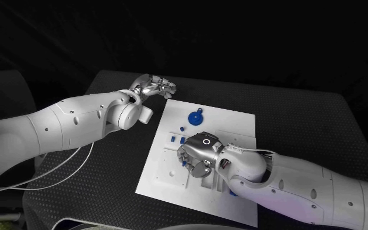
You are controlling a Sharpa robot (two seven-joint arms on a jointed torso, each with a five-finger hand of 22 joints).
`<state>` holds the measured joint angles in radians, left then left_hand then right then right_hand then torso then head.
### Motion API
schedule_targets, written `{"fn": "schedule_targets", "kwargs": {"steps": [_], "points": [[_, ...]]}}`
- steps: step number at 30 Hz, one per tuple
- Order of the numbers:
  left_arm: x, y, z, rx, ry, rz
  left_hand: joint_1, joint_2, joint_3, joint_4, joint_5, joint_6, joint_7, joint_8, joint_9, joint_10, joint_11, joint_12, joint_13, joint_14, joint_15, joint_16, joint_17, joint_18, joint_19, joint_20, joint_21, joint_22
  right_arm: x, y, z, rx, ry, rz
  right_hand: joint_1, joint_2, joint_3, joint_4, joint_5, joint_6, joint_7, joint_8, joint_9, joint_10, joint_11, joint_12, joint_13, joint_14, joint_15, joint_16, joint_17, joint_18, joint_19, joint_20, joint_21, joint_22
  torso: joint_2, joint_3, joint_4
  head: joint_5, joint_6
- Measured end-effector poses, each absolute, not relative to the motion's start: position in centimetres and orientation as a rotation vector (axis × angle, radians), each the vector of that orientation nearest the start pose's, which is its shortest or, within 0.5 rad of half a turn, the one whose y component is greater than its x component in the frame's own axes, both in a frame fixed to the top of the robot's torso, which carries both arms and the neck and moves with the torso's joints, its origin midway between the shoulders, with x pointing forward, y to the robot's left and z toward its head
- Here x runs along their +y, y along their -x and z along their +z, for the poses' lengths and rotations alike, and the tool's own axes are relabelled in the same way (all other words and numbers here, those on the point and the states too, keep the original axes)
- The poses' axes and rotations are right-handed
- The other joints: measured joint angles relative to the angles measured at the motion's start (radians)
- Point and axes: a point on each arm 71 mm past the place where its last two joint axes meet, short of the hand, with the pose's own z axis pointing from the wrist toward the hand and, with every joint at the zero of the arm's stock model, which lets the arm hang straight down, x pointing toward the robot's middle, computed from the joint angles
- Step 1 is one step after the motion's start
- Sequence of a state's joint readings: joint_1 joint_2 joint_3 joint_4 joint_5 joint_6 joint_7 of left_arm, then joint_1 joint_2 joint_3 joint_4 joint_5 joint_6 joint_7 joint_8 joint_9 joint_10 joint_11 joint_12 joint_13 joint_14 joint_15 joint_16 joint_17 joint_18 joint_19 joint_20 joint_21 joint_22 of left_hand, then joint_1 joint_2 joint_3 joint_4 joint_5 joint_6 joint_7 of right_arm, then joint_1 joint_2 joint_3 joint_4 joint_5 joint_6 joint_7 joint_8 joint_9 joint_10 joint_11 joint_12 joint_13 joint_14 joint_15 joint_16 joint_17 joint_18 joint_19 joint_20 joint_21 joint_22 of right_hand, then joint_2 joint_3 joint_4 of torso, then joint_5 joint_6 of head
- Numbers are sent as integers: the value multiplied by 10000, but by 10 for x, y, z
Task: Assemble the parts on the task board
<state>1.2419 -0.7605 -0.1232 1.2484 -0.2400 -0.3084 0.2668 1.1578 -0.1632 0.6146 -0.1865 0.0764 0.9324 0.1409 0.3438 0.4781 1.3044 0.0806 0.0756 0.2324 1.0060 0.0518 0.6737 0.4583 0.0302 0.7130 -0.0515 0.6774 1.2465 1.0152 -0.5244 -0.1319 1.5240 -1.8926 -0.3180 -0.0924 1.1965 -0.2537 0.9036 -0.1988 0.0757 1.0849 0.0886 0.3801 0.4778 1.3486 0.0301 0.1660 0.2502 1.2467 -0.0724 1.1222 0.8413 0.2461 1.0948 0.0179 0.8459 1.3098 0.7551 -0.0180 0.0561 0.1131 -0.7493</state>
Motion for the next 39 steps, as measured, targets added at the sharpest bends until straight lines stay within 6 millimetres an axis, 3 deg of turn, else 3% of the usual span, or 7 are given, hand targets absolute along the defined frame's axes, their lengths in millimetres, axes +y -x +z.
{"fn": "schedule_targets", "kwargs": {"steps": [39], "points": [[251, -533, -205, 15547, 9358, -11983, 0, 0, 0, 0, 0, 0, 0, 0, 0, 0, 0, 0, -7, 0, 0, -38, 48, -1, 0, 0, -39, 9, -28, -390, -285, 16025, 7507, 8326, 40, 39, -55, -55, 16, -8, -5, -3, 15, -17, -17, -15, 55, -38, -7, 0, 16, 1, -2, 4, 0, 1, -1, 9, -2, 22, -20]]}}
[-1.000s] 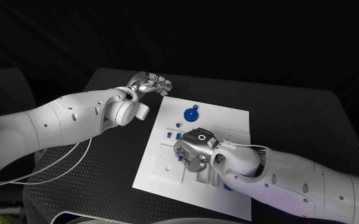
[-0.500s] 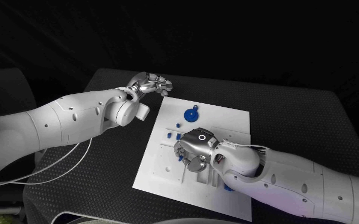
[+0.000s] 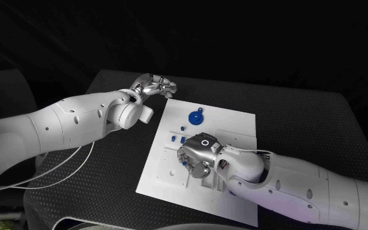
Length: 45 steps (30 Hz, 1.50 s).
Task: Assemble the parts on the task board
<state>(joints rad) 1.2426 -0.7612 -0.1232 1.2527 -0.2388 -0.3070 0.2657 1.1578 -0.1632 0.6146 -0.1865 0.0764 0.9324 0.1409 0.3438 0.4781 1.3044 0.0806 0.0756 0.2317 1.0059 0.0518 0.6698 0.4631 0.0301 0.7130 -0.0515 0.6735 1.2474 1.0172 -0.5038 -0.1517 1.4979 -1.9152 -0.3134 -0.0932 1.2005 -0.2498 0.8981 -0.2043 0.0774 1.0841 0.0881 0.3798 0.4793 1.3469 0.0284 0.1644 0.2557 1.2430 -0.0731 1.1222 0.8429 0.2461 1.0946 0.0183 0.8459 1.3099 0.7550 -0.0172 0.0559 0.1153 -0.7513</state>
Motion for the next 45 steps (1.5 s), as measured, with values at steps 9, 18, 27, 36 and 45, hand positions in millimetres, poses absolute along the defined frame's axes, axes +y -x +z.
{"fn": "schedule_targets", "kwargs": {"steps": [9, 18, 27, 36, 45], "points": [[250, -533, -205, 15557, 9350, -12003, 0, 0, 0, 0, 0, 0, 0, 0, 0, 0, 0, 0, 1, 0, 0, -39, 9, 0, 0, 0, 0, 5, -26, -390, -288, 16057, 7619, 8284, -52, 51, -26, -27, 45, -36, 0, 0, 13, 1, 0, 8, 2, -1, 2, 0, 12, 0, -14, 14, 0, 0, 3, -3, 5, -14, -45], [250, -533, -204, 15565, 9348, -12012, 0, 0, 0, 0, 0, 0, 0, 0, -9, 0, 0, 0, 1, 0, 0, -39, 8, 0, 0, 0, 0, 4, -27, -391, -290, 16088, 7596, 8204, -71, 70, -53, -54, 121, 12, -5, -5, 4, 2, 0, -32, 3, -2, 3, -56, 12, 38, -15, 15, -1, -3, 3, -3, 5, -15, -56], [251, -533, -204, 15569, 9364, -11991, 0, 0, 0, 0, 0, 0, 0, 0, -8, 0, 0, 0, -1, 0, 0, -78, 32, 0, 0, 0, -23, 3, -30, -391, -292, 16053, 7344, 8283, -427, -128, -219, 9, 279, -522, 265, -337, -8, -346, 126, -462, 21, -87, 137, -205, -24, 85, -110, 28, -6, -7, 1, -3, -2, -23, -56], [252, -533, -204, 15586, 9379, -11980, 0, 0, 0, 0, 0, 0, 0, 0, -8, 0, 0, 0, -6, 0, 0, -78, 43, 0, 0, 0, -38, 12, -33, -392, -291, 15975, 7021, 8364, -630, -399, -1008, -428, 440, -1527, 706, -879, -315, -1198, 270, -997, -439, -342, 560, -272, -14, 60, -397, 138, -80, -5, -2, 2, -6, -54, -35], [253, -532, -204, 15609, 9390, -11979, 0, 0, 0, 0, 0, 0, 0, 0, -17, 0, 0, 0, -6, 0, 0, -116, 54, 0, 0, 0, -38, 11, -41, -393, -291, 15919, 6765, 8252, -630, -399, -1104, -524, 439, -1670, 744, -878, -371, -1512, 440, -1028, -651, -407, 625, -272, -7, -52, -432, 173, -96, -5, -2, 5, -9, -63, -12]]}}
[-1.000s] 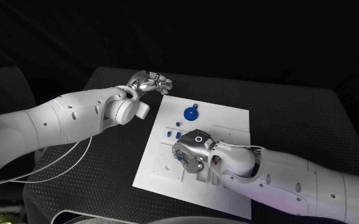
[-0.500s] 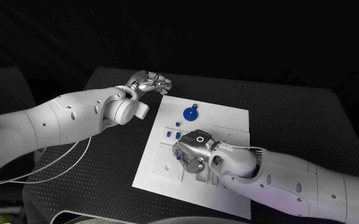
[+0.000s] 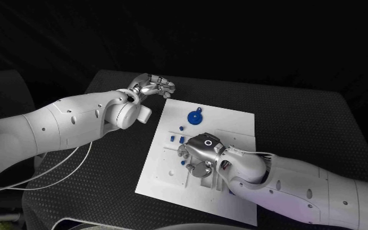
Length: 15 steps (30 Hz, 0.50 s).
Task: Assemble the parts on the task board
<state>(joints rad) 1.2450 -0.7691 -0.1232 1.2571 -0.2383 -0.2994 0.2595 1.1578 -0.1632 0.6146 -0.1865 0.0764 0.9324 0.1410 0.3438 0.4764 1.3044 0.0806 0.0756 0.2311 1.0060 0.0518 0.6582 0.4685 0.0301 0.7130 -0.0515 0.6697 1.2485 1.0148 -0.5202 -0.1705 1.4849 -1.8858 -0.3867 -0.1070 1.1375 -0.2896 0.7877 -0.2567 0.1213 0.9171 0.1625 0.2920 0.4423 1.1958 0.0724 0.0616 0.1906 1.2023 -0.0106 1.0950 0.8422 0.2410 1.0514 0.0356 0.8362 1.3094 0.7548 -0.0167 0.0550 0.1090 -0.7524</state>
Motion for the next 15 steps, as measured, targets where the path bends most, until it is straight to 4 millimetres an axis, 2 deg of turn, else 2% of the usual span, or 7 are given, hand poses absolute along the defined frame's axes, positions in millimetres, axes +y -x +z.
{"fn": "schedule_targets", "kwargs": {"steps": [2, 7, 10, 14, 15], "points": [[254, -532, -204, 15614, 9393, -11978, 0, 0, 0, 0, 0, 0, 0, 0, 0, 1, 0, 0, 0, 0, 0, 0, 9, 0, 0, 0, 0, 4, -44, -393, -291, 15917, 6698, 8196, 0, 0, -13, -13, 0, -1, 0, 0, 0, -170, 167, -1, -3, -7, 8, 0, 0, -1, -16, 17, 0, 4, 0, 3, 0, -1, 1], [254, -532, -204, 15621, 9398, -11969, 0, 0, 0, 0, 0, -26, -27, 0, 0, 0, 0, 0, 1, 0, 0, 0, 11, 0, 0, 0, 0, 9, -56, -394, -286, 15910, 6482, 8060, 39, -39, -12, -13, -1, -2, 0, 1, 0, -169, 168, 2, 0, -18, 19, 0, 9, -10, -16, 18, 0, 4, 0, 4, -2, -14, 26], [254, -532, -204, 15626, 9398, -11971, 0, 0, 0, 0, 0, -26, -26, 0, 0, 0, 0, 0, 1, 0, 0, 0, 22, 0, 0, 0, 0, 9, -67, -399, -274, 15748, 6244, 7962, 39, -39, -12, -13, -1, -2, 0, 1, 0, -170, 168, 69, 0, -18, 19, 0, 8, -12, -16, 19, 0, 4, -3, 3, -6, -41, 62], [256, -532, -204, 15612, 9410, -11944, 0, 0, 0, 0, 0, -26, -26, 0, 1, 0, 0, 0, -8, 0, 0, 0, 22, 0, 0, 0, 0, 8, -84, -410, -245, 15344, 5780, 7808, 39, -39, -12, -13, -1, 36, -38, 1, 0, -146, 192, 147, -21, 53, -47, 81, 24, -17, -16, 19, 1, 5, -6, 7, -12, -87, 127], [256, -532, -204, 15607, 9412, -11939, 0, 0, 0, 0, 0, -26, -26, 0, 1, 0, 0, 0, -8, 0, 0, 0, 22, 0, 0, 0, 0, 8, -91, -413, -239, 15276, 5627, 7706, 39, -40, -21, -4, -1, 35, -39, 1, 0, -130, 208, 156, -22, 85, -14, 86, 24, -17, -16, 18, 0, 5, -7, 7, -12, -105, 141]]}}
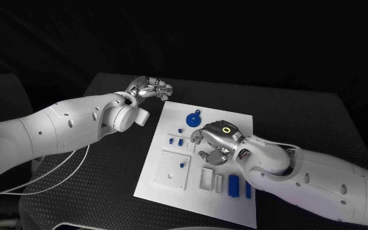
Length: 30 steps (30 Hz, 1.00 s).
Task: Assemble the parts on the task board
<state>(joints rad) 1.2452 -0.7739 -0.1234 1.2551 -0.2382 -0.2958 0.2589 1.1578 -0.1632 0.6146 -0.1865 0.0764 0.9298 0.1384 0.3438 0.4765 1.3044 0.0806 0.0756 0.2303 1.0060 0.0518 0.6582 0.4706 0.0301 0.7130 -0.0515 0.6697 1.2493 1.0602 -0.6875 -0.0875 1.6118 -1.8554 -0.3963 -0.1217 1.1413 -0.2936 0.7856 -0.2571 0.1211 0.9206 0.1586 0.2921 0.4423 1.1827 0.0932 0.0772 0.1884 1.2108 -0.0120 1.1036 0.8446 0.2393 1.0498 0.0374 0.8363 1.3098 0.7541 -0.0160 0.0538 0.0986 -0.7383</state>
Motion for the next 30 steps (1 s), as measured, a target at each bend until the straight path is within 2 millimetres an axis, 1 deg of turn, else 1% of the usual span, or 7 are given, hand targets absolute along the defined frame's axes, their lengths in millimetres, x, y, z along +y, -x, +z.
{"fn": "schedule_targets", "kwargs": {"steps": [3, 10, 12, 13, 18, 20, 30], "points": [[256, -532, -204, 15607, 9405, -11953, 0, 0, 0, 0, 0, 0, 0, 0, 0, 0, 0, 0, 0, 0, 0, 0, 14, 0, 0, 0, 0, 9, -110, -417, -232, 15379, 5390, 7423, -79, -79, -146, -52, 58, -1, -1, 0, -17, 0, 0, 0, -43, -1, -1, 5, 10, 0, 26, -24, 60, 1, 0, -3, -6, -69, 62], [256, -532, -204, 15602, 9402, -11958, 0, 0, 0, 0, 0, 1, 1, 0, 0, 0, 0, 0, 1, 0, 0, -38, 20, 0, 0, 0, 0, 9, -136, -422, -234, 15891, 5152, 6886, -480, -56, -709, -191, 229, -17, -16, 0, -60, 0, 1, -13, -159, 0, -2, 38, 9, -3, 42, -38, 60, 5, -2, -3, -12, -121, 103], [257, -532, -204, 15600, 9402, -11957, 0, 0, -25, 25, 0, 1, 1, 0, 0, 0, 0, 0, 1, 0, 0, -39, 22, 0, 0, 0, 0, 9, -139, -422, -235, 16045, 5130, 6815, -631, -63, -959, -251, 340, -63, 30, 0, -80, -1, 1, -71, -204, -22, 20, 38, 9, -5, 40, -35, 60, 5, 0, 3, -12, -129, 104], [257, -532, -204, 15599, 9402, -11955, 0, 0, -26, 26, 0, 1, 1, 0, 1, 0, 0, 0, 1, 0, 0, -39, 23, 0, 0, 0, 0, 9, -140, -422, -235, 16108, 5131, 6793, -661, -49, -1094, -276, 389, -127, 21, 0, -80, -108, 78, -78, -229, -52, 50, 37, 9, -5, 15, -18, 60, 5, 2, 3, -8, -129, 98], [257, -532, -204, 15597, 9405, -11949, 0, 0, -26, 26, 0, 1, 1, 0, 1, 0, 0, 0, 1, 0, 0, -39, 32, 0, 0, 0, -39, 8, -148, -423, -239, 16466, 5130, 6583, -937, -63, -1707, -290, 455, -260, -23, 1, -118, -258, 74, -78, -348, -147, 143, 38, 9, -19, -124, 16, 60, 6, 8, 11, 0, -138, 59], [257, -532, -204, 15598, 9406, -11949, 0, 0, -26, 26, 0, 1, 1, 0, 1, 0, 0, 0, 2, 0, 0, -39, 31, 0, 0, 0, -39, 9, -151, -424, -240, 16589, 5144, 6486, -937, -63, -1842, -281, 454, -284, -35, 1, -130, -345, 161, -78, -388, -146, 143, 37, 9, -35, -125, 17, 60, 6, 8, 10, 6, -145, 53], [258, -532, -204, 15605, 9406, -11955, 0, 0, -26, 26, 0, 2, 2, 0, 1, 0, 0, 0, 3, 0, 0, -39, 42, 0, 0, 0, -39, 16, -158, -427, -247, 17017, 5213, 6182, -811, -19, -1796, -185, 411, -289, -34, 1, -130, -345, 162, -78, -450, -178, 175, 72, 8, -39, -126, 19, 60, 6, 11, -3, 6, -194, 42]]}}
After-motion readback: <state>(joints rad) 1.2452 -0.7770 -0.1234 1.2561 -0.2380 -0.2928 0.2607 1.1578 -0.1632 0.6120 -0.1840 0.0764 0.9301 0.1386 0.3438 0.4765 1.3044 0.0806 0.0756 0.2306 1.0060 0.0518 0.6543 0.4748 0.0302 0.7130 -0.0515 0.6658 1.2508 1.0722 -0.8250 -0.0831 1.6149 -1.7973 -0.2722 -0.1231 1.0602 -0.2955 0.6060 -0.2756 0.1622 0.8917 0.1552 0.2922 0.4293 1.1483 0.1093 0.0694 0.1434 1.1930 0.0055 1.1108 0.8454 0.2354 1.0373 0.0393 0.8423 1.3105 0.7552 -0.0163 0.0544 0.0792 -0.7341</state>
